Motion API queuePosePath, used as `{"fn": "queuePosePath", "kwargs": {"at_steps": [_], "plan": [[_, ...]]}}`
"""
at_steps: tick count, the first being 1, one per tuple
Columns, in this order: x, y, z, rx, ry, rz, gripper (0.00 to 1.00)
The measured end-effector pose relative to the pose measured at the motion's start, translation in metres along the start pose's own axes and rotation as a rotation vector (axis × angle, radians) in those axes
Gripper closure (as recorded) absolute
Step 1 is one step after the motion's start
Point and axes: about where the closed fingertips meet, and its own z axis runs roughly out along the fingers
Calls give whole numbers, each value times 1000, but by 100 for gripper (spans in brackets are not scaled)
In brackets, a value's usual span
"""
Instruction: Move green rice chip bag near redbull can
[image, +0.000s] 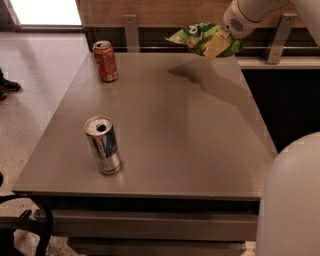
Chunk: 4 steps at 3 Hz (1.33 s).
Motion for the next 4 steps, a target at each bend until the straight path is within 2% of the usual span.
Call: {"fn": "queuePosePath", "kwargs": {"at_steps": [2,3,4], "plan": [[41,45,-81,6,-25,-42,100],[75,83,-101,-21,-44,-68,100],[108,125,-105,-73,-42,-104,100]]}}
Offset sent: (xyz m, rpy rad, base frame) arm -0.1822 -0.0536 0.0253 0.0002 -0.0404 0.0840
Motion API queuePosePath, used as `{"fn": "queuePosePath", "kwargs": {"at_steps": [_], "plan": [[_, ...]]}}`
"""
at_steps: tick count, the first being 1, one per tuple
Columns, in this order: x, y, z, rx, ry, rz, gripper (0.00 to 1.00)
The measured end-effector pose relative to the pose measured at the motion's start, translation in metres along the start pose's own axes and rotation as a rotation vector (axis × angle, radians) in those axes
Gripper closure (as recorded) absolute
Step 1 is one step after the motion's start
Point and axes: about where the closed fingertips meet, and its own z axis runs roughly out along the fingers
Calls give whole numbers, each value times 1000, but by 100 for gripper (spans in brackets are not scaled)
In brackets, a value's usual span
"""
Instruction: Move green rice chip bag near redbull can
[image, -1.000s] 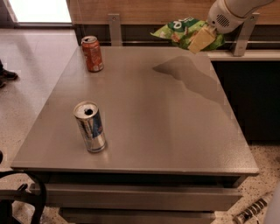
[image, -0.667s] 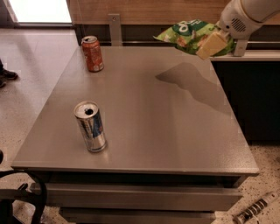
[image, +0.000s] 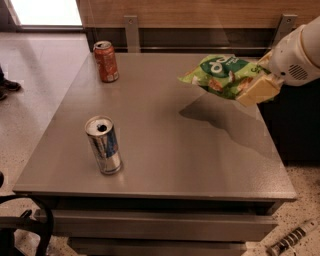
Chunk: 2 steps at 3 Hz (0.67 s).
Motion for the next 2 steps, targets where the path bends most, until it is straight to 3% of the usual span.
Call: {"fn": "queuePosePath", "kwargs": {"at_steps": [2], "plan": [[3,71,27,-112,26,-142,100]]}}
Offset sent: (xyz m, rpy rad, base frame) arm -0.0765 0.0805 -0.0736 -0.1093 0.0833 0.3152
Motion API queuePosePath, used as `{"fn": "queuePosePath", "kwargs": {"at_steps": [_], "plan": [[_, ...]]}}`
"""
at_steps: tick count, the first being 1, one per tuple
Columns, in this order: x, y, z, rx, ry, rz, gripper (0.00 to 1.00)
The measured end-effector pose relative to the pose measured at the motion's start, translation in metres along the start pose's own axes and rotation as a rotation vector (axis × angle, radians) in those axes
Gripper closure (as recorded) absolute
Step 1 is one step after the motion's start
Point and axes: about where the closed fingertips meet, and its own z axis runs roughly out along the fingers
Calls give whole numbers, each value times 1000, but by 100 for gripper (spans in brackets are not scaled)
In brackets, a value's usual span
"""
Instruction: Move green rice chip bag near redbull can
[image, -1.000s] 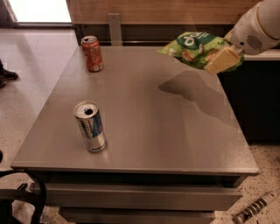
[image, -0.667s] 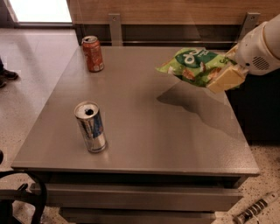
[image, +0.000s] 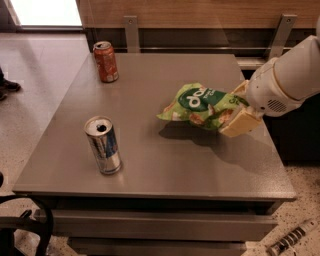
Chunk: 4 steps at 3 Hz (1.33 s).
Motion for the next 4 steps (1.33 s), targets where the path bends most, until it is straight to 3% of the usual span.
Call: {"fn": "queuePosePath", "kwargs": {"at_steps": [2,4], "plan": [[-17,68,19,-89,2,-208,98],[-19,66,16,-81,3,-203,52]]}}
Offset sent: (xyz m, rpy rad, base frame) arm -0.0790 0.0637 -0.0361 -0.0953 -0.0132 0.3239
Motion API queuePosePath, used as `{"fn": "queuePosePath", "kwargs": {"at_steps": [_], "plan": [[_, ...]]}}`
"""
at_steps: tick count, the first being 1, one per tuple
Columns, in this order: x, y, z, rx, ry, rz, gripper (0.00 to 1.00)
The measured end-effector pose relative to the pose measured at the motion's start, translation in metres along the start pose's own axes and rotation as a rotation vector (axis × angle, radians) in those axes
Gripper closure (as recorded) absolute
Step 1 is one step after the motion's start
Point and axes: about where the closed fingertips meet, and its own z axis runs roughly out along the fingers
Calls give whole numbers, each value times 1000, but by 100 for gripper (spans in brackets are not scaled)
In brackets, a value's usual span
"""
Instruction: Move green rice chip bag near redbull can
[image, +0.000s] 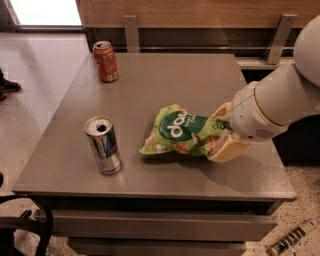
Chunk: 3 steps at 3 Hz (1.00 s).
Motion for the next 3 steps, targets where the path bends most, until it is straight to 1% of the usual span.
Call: {"fn": "queuePosePath", "kwargs": {"at_steps": [1,2,3], "plan": [[-1,1,-2,3,1,-3,21],[-3,1,-3,5,2,-6,0],[-3,1,-3,5,2,-6,0]]}}
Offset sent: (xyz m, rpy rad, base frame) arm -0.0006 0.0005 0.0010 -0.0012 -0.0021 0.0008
